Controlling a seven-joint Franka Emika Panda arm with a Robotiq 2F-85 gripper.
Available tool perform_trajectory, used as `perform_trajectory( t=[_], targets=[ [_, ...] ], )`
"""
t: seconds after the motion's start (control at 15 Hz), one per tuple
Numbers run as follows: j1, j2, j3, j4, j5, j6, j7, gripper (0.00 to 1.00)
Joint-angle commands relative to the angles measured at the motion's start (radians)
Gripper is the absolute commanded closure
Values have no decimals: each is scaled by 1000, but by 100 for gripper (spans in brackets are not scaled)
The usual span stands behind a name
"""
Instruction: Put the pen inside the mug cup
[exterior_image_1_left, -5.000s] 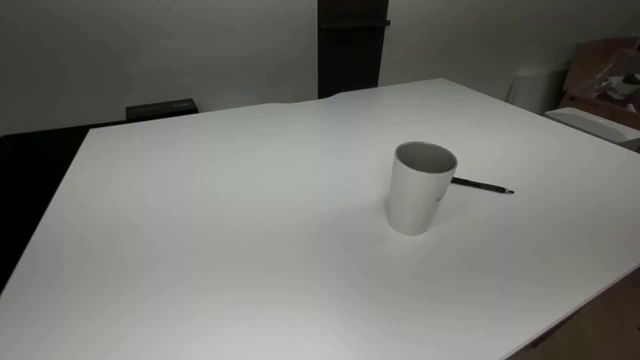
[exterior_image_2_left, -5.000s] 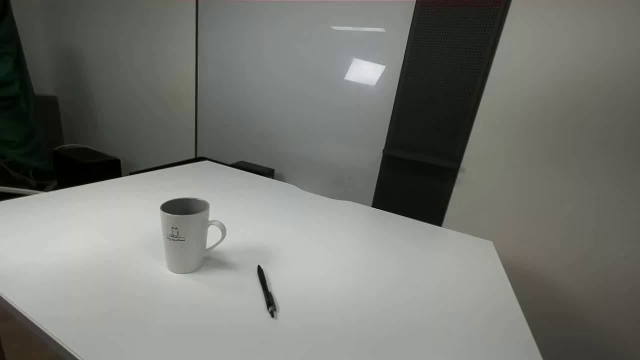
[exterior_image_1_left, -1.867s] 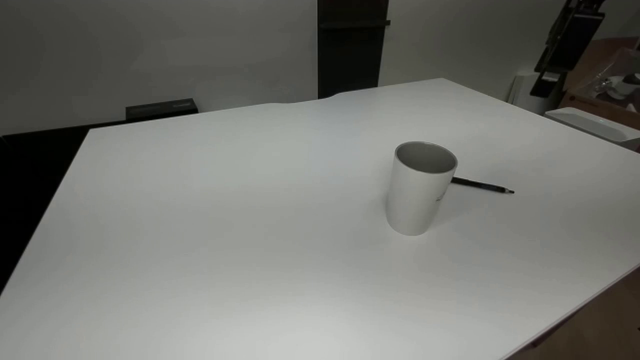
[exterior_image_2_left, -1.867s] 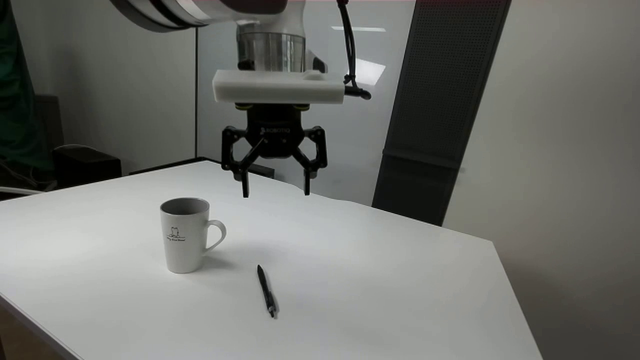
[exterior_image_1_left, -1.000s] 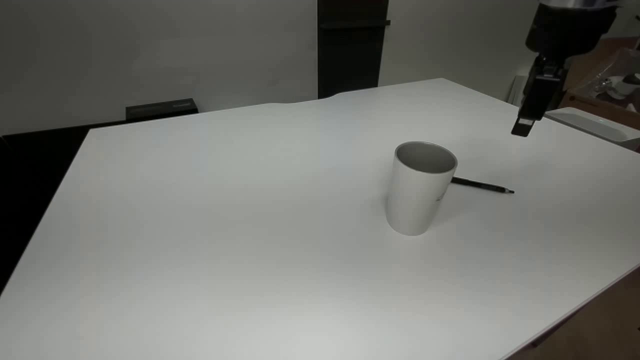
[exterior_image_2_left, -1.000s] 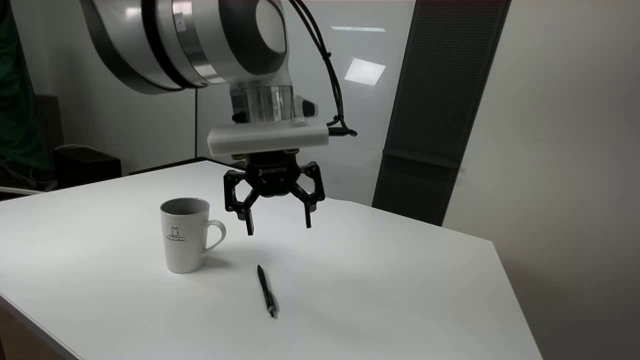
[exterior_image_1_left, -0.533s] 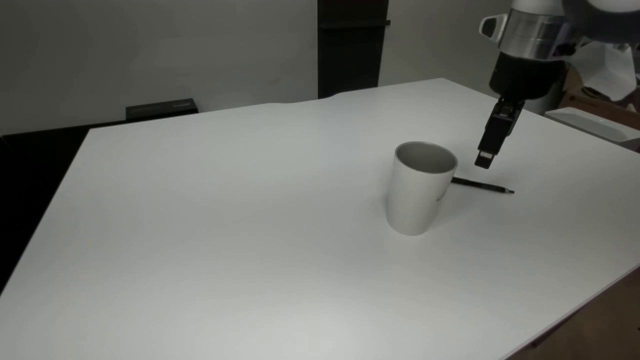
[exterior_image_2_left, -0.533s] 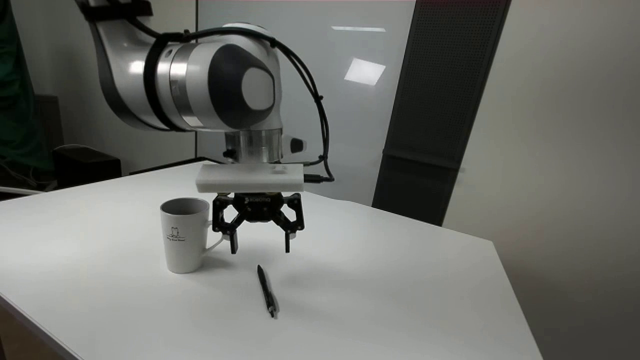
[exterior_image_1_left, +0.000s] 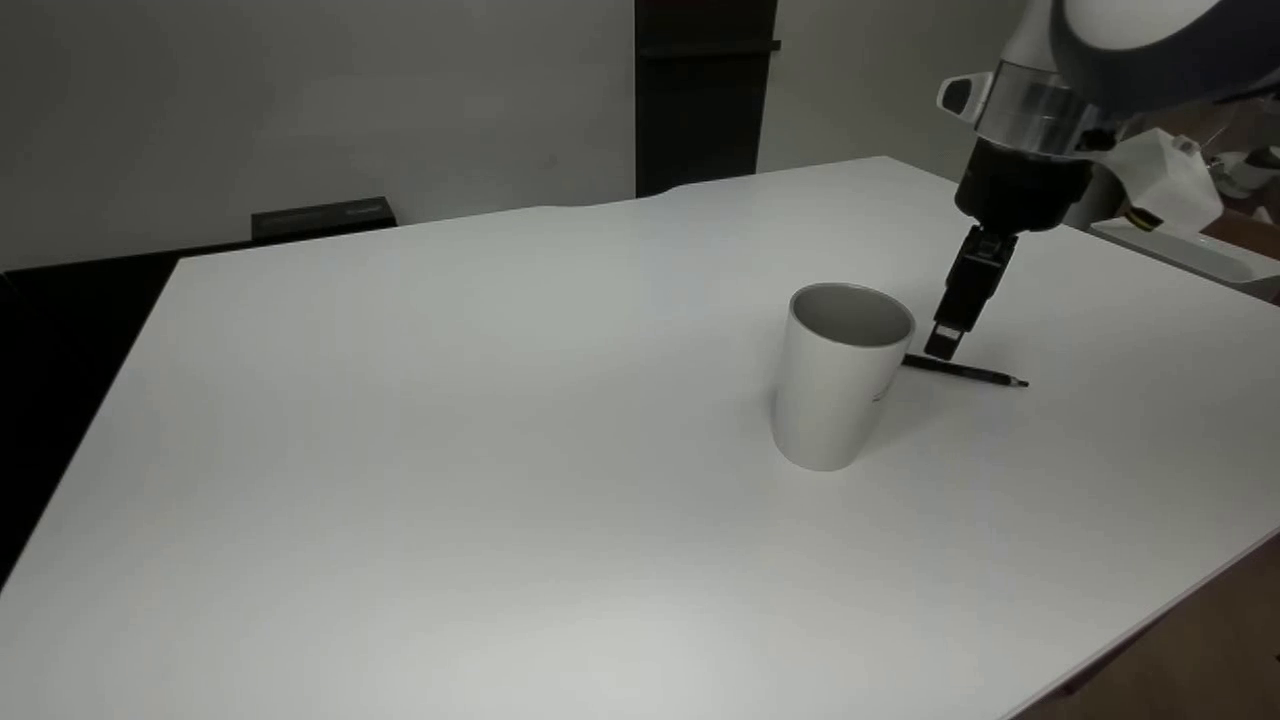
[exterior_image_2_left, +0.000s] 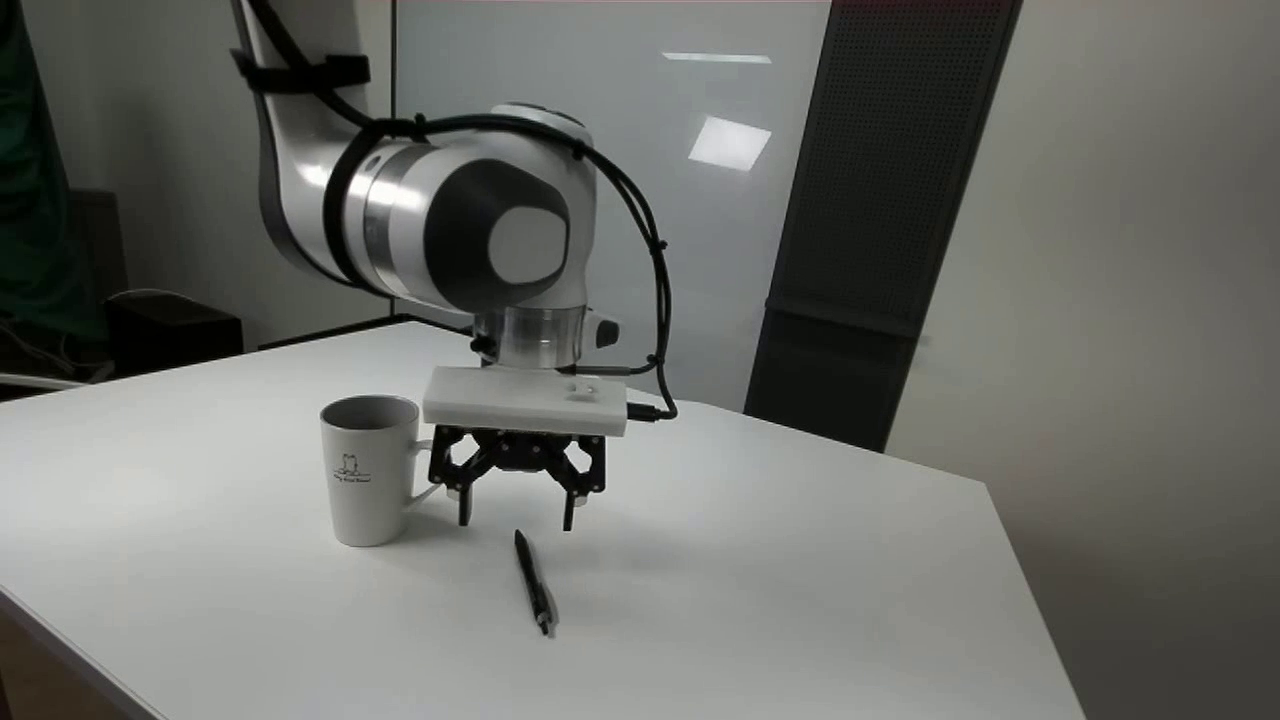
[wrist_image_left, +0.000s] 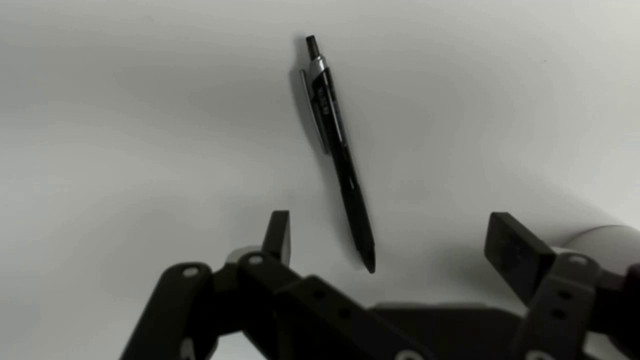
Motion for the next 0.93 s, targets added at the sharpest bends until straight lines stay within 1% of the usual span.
perform_trajectory(
  t=[0.0,0.2,0.47,0.53,0.6,0.67,0.73,0.87],
  targets=[
    [-38,36,17,46,0,-27,-65,0],
    [-26,63,-10,66,-18,-44,-88,0],
    [-1,97,-43,94,-38,-58,-84,0],
    [8,104,-56,99,-46,-57,-74,25],
    [13,109,-62,105,-51,-61,-72,25],
    [25,114,-78,110,-61,-62,-64,31],
    [31,119,-86,115,-69,-64,-63,40],
    [45,129,-104,124,-84,-68,-58,54]
  ],
)
